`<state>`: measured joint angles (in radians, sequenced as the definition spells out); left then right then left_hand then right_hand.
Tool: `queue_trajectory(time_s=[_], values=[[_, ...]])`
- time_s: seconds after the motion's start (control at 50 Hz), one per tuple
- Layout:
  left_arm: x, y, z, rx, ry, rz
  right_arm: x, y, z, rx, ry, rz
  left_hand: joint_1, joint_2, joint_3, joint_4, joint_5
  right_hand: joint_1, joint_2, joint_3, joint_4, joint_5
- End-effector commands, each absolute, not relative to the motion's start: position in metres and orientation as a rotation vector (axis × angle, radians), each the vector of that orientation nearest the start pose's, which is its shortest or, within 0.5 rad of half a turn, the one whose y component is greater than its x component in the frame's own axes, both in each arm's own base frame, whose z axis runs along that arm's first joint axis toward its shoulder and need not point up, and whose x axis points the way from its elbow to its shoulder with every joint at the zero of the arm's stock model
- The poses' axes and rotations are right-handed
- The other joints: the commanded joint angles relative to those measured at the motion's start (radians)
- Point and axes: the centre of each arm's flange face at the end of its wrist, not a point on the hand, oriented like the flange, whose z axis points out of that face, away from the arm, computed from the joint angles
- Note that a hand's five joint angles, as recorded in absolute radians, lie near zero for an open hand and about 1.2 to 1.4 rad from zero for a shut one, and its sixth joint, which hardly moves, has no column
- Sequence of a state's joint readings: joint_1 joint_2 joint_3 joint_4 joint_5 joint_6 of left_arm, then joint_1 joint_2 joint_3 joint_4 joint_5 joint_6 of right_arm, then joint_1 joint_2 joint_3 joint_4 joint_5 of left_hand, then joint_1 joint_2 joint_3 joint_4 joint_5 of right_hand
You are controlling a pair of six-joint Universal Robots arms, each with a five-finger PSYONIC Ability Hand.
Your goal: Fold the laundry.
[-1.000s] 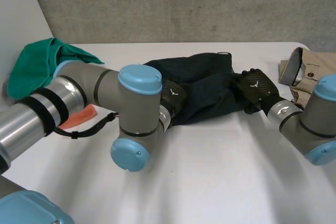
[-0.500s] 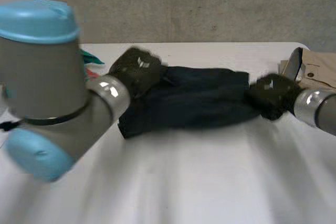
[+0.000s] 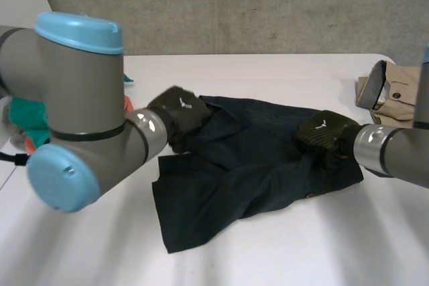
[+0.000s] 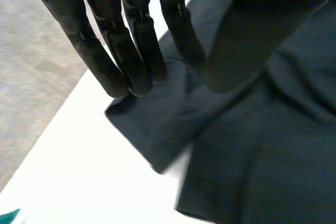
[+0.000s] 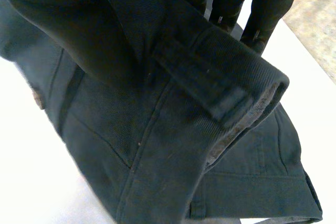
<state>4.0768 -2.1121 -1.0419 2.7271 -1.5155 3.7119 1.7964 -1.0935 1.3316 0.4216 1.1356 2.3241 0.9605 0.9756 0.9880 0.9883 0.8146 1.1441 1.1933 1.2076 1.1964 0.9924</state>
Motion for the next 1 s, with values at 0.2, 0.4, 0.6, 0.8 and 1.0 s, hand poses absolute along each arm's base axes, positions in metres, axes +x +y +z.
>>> queue_trajectory(time_s=[0.2,0.4,0.6,0.8,1.0], values=[[-0.299,-0.174,0.255,1.244,2.581,-1.647,0.256,-0.299,0.185,-1.25,2.262,-1.53,-0.618,-0.633,-0.645,-0.646,-0.646,0.252,0.203,0.189,0.2,0.229],[-0.291,-0.132,0.217,1.393,2.494,-1.595,0.255,-0.306,0.175,-1.142,2.321,-1.555,-0.636,-0.651,-0.663,-0.663,-0.664,0.252,0.203,0.189,0.2,0.229],[-0.3,-0.13,0.18,1.387,2.467,-1.487,0.254,-0.303,0.17,-1.132,2.326,-1.548,-0.6,-0.615,-0.628,-0.628,-0.629,0.252,0.203,0.189,0.2,0.229],[-0.32,-0.127,0.147,1.428,2.467,-1.438,0.252,-0.304,0.169,-1.125,2.333,-1.551,-0.395,-0.41,-0.422,-0.423,-0.423,0.252,0.203,0.189,0.2,0.229],[-0.328,-0.144,0.141,1.337,2.417,-1.532,0.248,-0.303,0.176,-1.109,2.33,-1.567,0.436,0.421,0.408,0.408,0.407,0.252,0.203,0.189,0.2,0.229]])
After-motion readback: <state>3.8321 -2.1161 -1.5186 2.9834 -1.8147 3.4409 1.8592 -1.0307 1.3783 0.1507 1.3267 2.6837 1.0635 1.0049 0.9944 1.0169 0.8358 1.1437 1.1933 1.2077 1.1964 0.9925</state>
